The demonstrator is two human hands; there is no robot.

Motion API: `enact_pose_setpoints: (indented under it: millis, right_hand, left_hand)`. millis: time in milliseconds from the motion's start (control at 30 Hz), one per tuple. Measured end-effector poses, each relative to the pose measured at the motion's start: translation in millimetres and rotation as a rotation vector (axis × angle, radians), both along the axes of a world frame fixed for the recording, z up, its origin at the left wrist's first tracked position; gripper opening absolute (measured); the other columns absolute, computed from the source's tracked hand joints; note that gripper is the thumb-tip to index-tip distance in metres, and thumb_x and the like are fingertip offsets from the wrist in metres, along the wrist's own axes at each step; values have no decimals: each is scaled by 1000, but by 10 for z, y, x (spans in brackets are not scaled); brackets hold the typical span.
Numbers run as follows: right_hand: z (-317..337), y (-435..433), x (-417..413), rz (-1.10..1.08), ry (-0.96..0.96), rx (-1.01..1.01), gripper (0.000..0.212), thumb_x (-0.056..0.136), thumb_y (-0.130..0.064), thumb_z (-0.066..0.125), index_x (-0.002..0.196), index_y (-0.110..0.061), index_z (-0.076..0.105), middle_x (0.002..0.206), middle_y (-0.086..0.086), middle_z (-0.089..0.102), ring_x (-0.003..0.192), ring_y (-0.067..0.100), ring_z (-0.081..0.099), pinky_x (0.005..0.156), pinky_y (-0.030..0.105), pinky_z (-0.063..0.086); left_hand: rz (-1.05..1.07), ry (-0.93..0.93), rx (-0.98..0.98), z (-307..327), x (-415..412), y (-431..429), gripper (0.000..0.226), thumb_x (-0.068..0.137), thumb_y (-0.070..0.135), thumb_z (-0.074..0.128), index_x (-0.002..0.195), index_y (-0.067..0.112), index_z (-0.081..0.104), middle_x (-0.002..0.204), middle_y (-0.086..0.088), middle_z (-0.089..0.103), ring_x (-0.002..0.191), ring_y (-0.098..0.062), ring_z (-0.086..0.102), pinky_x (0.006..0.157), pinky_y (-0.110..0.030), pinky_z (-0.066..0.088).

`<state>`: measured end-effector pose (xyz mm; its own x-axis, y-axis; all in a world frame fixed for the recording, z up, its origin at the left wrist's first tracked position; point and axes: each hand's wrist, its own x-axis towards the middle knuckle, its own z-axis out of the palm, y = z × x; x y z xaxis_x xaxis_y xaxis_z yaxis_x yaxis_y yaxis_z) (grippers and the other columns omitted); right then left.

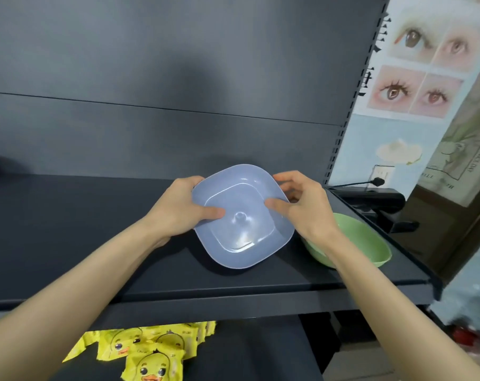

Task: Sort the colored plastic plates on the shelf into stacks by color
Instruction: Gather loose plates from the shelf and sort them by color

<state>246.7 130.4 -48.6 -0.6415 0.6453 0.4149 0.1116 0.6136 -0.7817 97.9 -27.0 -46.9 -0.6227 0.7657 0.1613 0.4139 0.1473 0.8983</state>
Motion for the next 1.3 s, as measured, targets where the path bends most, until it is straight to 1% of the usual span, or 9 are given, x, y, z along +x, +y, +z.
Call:
enact_pose_setpoints:
  millis: [133,333,467,567,733,900,1000,1133,1300]
  right_hand:
    - [2,311,424,26,-13,-22,29,79,-23,75,104,-25,62,86,-5,67,77,14,59,75,20,48]
    - [-93,753,832,12,-185,6,43,82,-36,69,119,-21,55,112,-9,59,105,5,54,82,6,37]
    - [-226,965,915,-70,-511,77,88,67,-45,79,140,-21,36,142,3,40,134,23,31,110,38,30]
    - [-294,1057,928,-72,-638,73,105,61,-47,82,146,-22,25,147,4,34,136,27,27,112,42,28]
    - [-358,1081,923,8,-474,-43,104,58,-30,89,143,-20,29,139,4,41,121,17,42,97,24,33]
    - [-289,960,896,-71,-122,-58,94,59,-14,87,138,-23,37,133,-1,46,116,16,47,99,30,39]
    - [-268,807,806,-98,52,-136,83,61,-11,86,132,-24,43,120,-5,56,106,16,55,87,27,44]
    - [-207,458,611,-114,193,-256,63,61,-15,87,111,-24,50,106,-4,62,98,17,61,82,32,51]
    - [-66,-163,241,4,271,-316,58,60,-13,87,108,-21,54,97,-8,66,89,12,65,76,31,55]
  left_hand:
    - [78,26,43,-61,343,210,29,72,12,77,97,16,62,94,-1,68,87,-22,66,79,-40,55]
    - [234,14,97,-175,590,346,33,74,9,75,102,15,59,93,2,65,86,-19,64,67,-30,50]
    - [306,-8,130,-170,640,403,35,74,8,75,104,15,58,97,1,65,89,-21,64,76,-37,53]
    - [352,-10,142,-184,658,428,36,74,9,75,105,16,58,97,2,65,90,-21,63,76,-37,52]
    - [418,5,192,-223,694,393,35,74,10,75,103,16,56,93,7,62,85,-16,61,69,-32,50]
    - [495,-6,237,-245,716,270,34,75,10,74,101,13,52,91,5,59,85,-21,59,70,-35,50]
    - [559,-7,291,-268,697,75,34,76,11,74,100,12,50,89,5,58,81,-18,58,66,-33,49]
    - [653,29,379,-247,620,-310,33,80,14,71,104,15,49,88,10,56,79,-10,56,62,-27,44]
    - [682,7,458,-251,439,-859,23,83,9,66,100,19,55,96,0,62,87,-21,60,71,-31,49]
